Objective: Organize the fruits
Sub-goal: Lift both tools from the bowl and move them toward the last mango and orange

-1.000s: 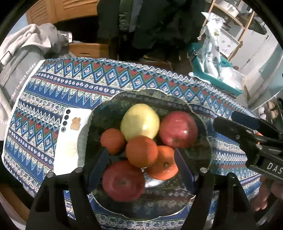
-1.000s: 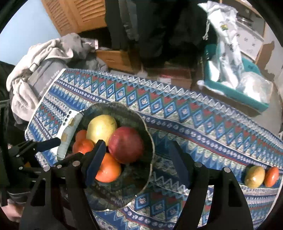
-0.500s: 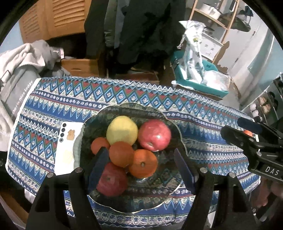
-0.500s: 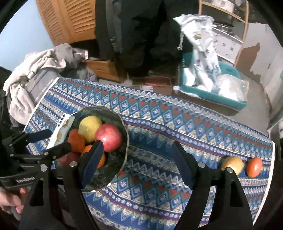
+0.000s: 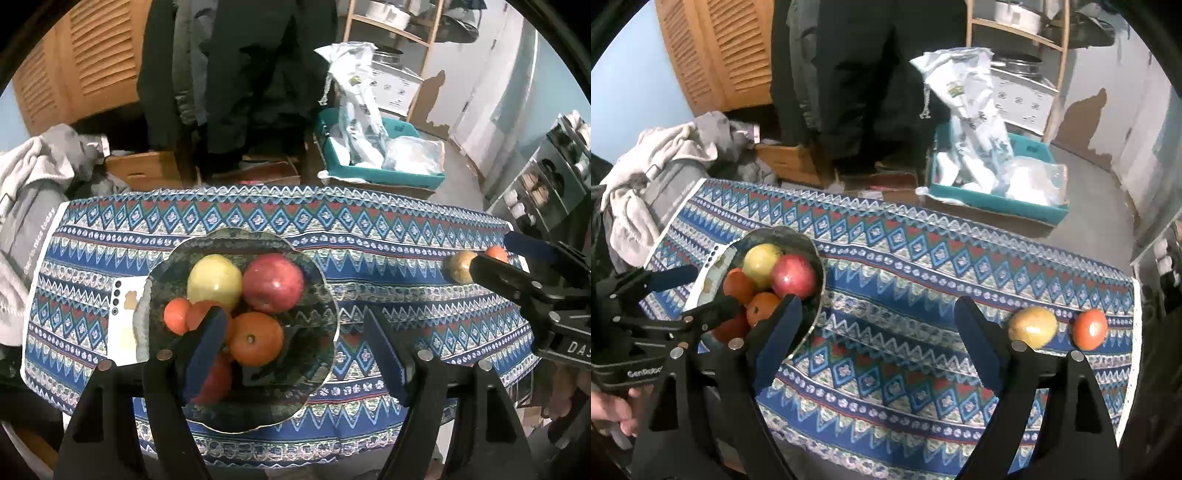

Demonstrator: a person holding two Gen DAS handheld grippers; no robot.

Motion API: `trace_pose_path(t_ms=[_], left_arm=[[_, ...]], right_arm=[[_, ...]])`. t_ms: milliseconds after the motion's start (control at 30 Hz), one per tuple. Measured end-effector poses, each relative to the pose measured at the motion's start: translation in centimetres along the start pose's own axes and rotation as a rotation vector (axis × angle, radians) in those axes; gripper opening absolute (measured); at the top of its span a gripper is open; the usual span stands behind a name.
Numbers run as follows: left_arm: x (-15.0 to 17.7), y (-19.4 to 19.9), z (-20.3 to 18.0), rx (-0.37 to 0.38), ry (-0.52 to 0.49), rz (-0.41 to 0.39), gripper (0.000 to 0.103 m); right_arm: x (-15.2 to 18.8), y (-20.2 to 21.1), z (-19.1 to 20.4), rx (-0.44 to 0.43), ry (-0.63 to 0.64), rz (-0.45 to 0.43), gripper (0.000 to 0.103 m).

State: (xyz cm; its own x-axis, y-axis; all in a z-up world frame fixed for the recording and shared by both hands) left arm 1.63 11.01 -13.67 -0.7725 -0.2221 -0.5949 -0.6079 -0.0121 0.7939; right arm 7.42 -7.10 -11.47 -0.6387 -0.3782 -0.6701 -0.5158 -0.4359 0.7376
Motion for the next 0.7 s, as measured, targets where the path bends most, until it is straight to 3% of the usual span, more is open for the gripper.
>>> trace_pose_path(t_ms=[700], left_arm=[[0.4, 0.1, -7.5, 0.029, -0.144, 0.008, 0.078]], right_arm=[[4.1, 3.9, -7.3, 0.084, -0.086, -0.007, 0.087]])
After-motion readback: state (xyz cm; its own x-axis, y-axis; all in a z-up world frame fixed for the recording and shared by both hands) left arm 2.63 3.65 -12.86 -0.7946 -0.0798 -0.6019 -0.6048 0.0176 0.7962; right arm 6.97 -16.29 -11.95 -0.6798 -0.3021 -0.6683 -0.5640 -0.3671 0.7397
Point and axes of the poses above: each gripper's, at about its wrist camera, not at the fingertips, and y roughly against the way its jaws point, z to its left, x to its underside, the point moved 4 cm from there along -y, roughly the way its jaws point, and after that the axes turned 7 degrees about -z, right-handed, at the moved point
